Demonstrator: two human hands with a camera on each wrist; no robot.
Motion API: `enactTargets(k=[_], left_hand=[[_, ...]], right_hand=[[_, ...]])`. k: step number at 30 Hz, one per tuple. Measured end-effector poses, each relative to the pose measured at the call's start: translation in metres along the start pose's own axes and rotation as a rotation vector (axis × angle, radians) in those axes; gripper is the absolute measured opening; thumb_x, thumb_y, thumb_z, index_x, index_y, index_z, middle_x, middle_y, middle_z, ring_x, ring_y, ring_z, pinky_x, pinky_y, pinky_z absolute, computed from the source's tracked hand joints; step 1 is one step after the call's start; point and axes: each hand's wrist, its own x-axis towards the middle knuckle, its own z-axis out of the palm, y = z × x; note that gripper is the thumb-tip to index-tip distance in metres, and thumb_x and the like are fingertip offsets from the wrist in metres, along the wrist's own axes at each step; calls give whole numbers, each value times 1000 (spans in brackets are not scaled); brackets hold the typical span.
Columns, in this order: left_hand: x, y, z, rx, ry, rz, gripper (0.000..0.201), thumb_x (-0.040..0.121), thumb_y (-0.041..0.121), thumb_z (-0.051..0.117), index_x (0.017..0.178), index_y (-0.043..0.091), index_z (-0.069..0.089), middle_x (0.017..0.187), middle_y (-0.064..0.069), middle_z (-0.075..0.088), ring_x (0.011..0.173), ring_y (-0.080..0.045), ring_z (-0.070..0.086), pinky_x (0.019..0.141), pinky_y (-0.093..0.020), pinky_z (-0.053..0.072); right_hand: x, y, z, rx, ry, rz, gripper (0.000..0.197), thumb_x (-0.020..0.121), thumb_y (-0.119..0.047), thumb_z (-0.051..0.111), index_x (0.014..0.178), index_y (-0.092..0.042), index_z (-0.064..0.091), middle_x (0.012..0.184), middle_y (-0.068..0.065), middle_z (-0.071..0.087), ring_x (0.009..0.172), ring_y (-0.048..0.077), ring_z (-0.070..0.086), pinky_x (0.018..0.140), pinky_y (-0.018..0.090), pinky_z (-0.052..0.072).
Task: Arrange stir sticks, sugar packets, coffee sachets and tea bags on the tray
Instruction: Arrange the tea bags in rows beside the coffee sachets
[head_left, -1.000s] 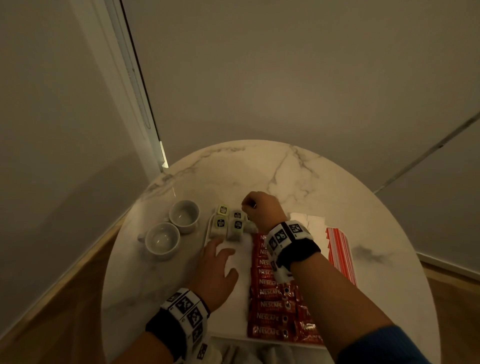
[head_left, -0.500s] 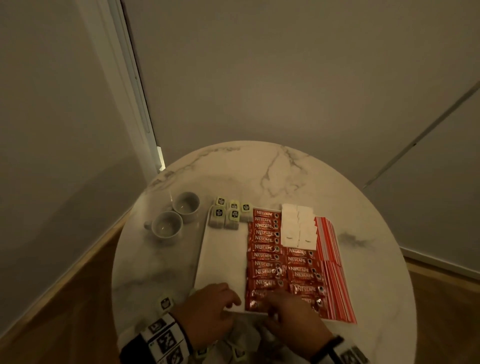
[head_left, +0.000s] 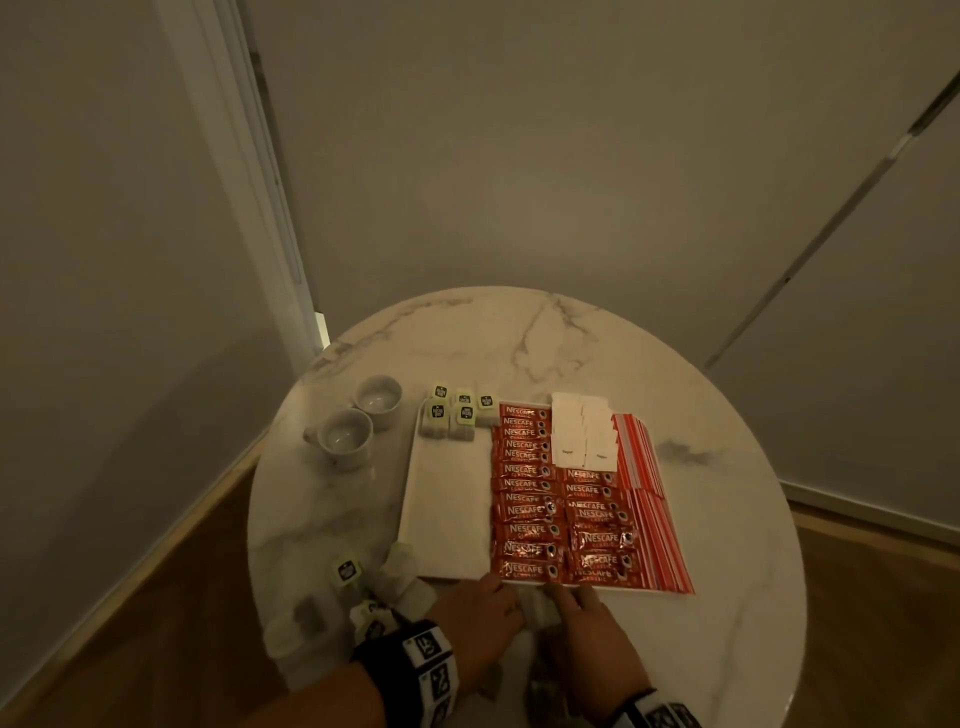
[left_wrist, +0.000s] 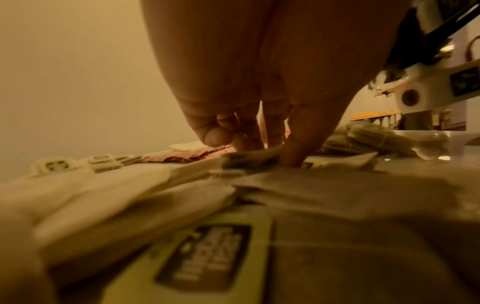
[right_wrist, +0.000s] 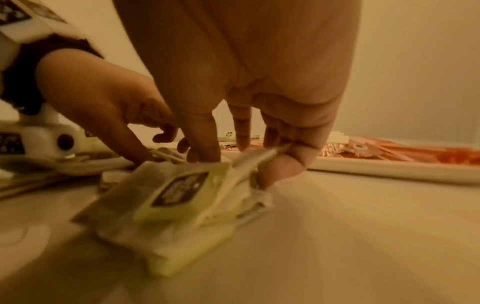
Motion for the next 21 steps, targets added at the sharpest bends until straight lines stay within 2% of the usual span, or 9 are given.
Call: enactTargets(k=[2, 4, 6, 8, 11, 14, 17, 19, 21], left_hand=[[0, 0, -2, -32, -29, -25, 32, 92, 22, 53, 122, 11, 52, 124, -12, 52, 115, -32, 45, 90, -43, 43], [2, -4, -3, -80, -58, -23, 34, 96, 21, 48, 126, 6, 47, 129, -16, 47, 119, -35, 41, 94, -47, 38], [1, -6, -5, -149, -88, -51, 33, 94, 17, 50, 125, 7, 47, 129, -16, 47, 119, -34, 42, 97, -45, 38], [1, -10, -7, -227, -67, -95, 34, 92, 11, 50, 126, 10, 49, 130, -12, 48, 120, -31, 44, 100, -42, 39], [0, -17, -15, -392, 103, -159, 32, 93, 14, 47, 124, 17, 54, 129, -4, 53, 117, -23, 49, 99, -32, 39], [-2, -22, -32, -811, 316, -316, 25, 91, 15, 51, 111, 23, 63, 118, 3, 62, 106, -14, 60, 94, -28, 48], [-4, -31, -53, -1327, 430, -463, 20, 85, 5, 61, 97, 20, 67, 100, -1, 66, 91, -17, 66, 78, -32, 58], [-5, -37, -64, -1602, 458, -525, 24, 83, -2, 63, 100, 15, 66, 98, -10, 65, 90, -25, 66, 73, -38, 59], [-4, -40, -73, -1857, 455, -550, 30, 82, -6, 62, 106, 11, 63, 98, -16, 65, 86, -27, 66, 72, -41, 58]], right_hand=[[1, 0, 1, 78, 3, 23, 73, 90, -18, 54, 152, -29, 16, 143, 4, 36, 120, 18, 51, 97, 25, 46], [1, 0, -2, 133, 8, 39, 76, 90, -18, 56, 152, -30, 13, 142, 4, 37, 118, 17, 53, 95, 23, 46], [0, 3, -5, 180, 18, 55, 76, 86, -21, 62, 149, -29, 20, 140, 3, 38, 112, 14, 55, 91, 20, 47], [-4, 8, -10, 232, 31, 69, 72, 83, -26, 67, 143, -28, 27, 133, 1, 43, 96, 8, 55, 80, 14, 46], [-9, 14, -13, 285, 0, 95, 57, 83, -29, 68, 129, -32, 34, 116, -1, 52, 84, 6, 58, 74, 16, 50], [-14, 20, -20, 256, -78, 96, 34, 87, -22, 62, 114, -30, 43, 100, -5, 61, 84, 5, 60, 81, 19, 51], [-19, 24, -38, 285, -41, 66, 23, 88, -12, 58, 89, -33, 49, 78, -7, 60, 70, 1, 57, 71, 15, 49], [-20, 22, -51, 354, -15, 52, 23, 87, -8, 59, 86, -30, 54, 82, -5, 61, 70, 2, 56, 65, 13, 47], [-18, 16, -69, 467, -13, 21, 16, 89, -8, 60, 88, -23, 59, 90, -2, 63, 75, 5, 58, 67, 17, 50]])
